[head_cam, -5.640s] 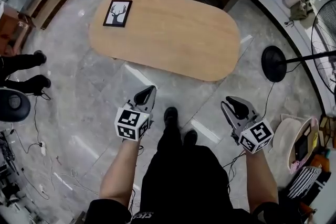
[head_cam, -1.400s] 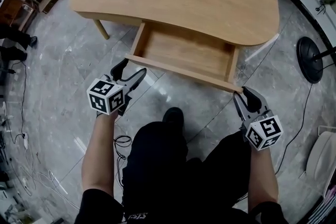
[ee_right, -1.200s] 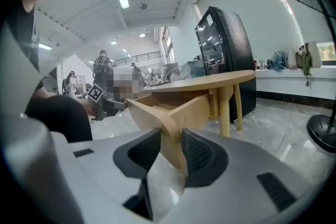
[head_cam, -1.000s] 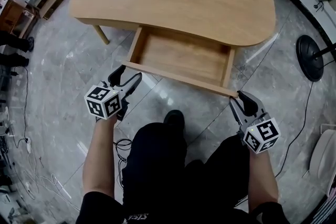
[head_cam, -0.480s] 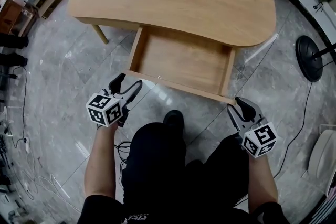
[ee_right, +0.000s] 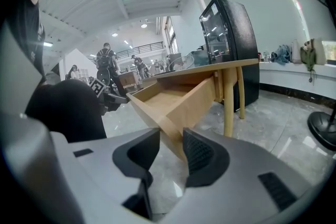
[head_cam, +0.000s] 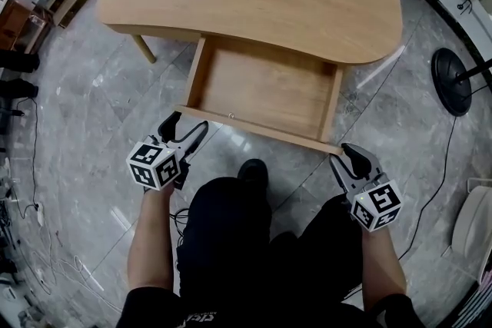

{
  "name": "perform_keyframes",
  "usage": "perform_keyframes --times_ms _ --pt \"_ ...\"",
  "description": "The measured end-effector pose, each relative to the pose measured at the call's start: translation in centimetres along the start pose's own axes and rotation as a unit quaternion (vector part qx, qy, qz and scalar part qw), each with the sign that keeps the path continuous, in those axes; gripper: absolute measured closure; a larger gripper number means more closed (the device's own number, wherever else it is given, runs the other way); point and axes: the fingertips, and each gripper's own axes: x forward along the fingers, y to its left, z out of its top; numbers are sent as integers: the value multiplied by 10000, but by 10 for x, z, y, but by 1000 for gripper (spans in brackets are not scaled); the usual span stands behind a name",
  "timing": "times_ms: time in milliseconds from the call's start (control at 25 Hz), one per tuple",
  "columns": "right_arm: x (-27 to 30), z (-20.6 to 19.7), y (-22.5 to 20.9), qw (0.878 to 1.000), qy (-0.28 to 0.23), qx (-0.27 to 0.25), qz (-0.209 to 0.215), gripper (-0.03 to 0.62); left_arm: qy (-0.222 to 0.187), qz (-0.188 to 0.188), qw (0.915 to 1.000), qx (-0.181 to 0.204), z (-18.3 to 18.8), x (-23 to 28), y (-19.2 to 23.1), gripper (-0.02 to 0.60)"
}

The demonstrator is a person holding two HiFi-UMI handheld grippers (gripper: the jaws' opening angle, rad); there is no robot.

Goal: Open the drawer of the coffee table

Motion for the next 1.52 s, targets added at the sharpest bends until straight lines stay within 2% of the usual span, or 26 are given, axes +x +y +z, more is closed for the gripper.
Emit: perform_keyframes --times_ms 320,560,760,1000,1120,1200,1360,1520 --pt "-1 -16 14 9997 202 -40 113 451 206 10 9998 69 -17 -8 2 236" --pt "-3 -15 14 9999 144 44 58 448 114 72 9999 -85 -14 -8 3 249" --pt "-3 4 1 9997 -168 144 -58 448 -139 41 9997 -178 6 -2 2 256" --pt "2 6 -7 9995 -206 236 -49 444 -181 50 9997 -125 11 8 4 256" --pt "4 6 -5 9986 -315 406 -137 437 103 110 9997 216 11 9 6 255" --pt "5 4 -3 9977 -368 541 -185 437 442 116 9977 500 7 8 8 211" --pt "-2 8 -4 9965 -456 665 -204 427 773 -47 9952 601 4 4 4 215" --pt "-12 21 -6 9968 -457 573 -320 421 1011 55 9921 736 10 -2 5 218"
